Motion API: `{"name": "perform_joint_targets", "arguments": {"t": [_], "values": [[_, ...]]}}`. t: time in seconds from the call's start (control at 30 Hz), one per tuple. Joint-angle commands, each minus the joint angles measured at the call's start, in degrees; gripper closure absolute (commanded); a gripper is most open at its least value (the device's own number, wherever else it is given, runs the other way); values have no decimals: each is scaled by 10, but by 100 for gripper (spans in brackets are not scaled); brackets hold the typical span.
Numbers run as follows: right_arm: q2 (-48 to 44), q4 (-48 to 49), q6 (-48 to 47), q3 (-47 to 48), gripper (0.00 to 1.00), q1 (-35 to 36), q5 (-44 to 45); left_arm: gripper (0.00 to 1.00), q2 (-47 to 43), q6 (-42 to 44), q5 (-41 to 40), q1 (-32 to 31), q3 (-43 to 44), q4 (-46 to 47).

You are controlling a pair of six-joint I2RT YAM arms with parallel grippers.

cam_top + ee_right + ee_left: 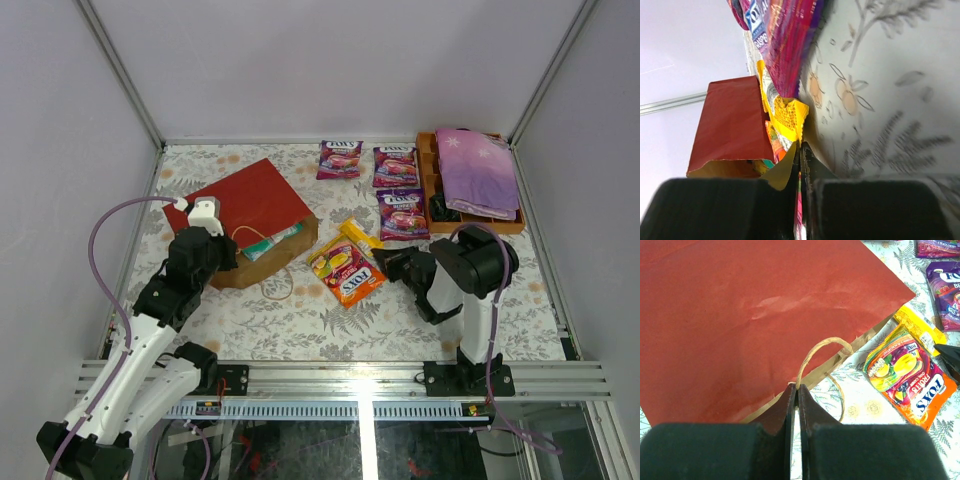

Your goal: Take the snacks out of the paper bag

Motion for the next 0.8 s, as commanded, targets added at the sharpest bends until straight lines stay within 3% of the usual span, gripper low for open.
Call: {"name": "perform_joint_targets", "arguments": {"t": [0.0, 0.2, 0.43, 0.5, 0.63, 0.77], "values": [[-39, -29, -21, -49, 100, -3, 19, 100, -2, -2, 6, 3, -2, 20], [-148, -56, -37, -149, 100, -32, -7, 100, -5, -2, 6, 3, -3, 20], [-393, -262, -48, -246, 100, -41, 23, 100, -7, -2, 6, 3, -3, 21], [-521, -389, -53, -246, 100, -45, 34, 100, -7, -2, 6, 4, -4, 20], [-817, -790, -93, -180, 100, -47, 116, 100, -8, -3, 5, 3, -3, 18], [-1043, -1044, -136, -111, 100, -48, 214, 100, -6, -2, 6, 3, -2, 19]]}}
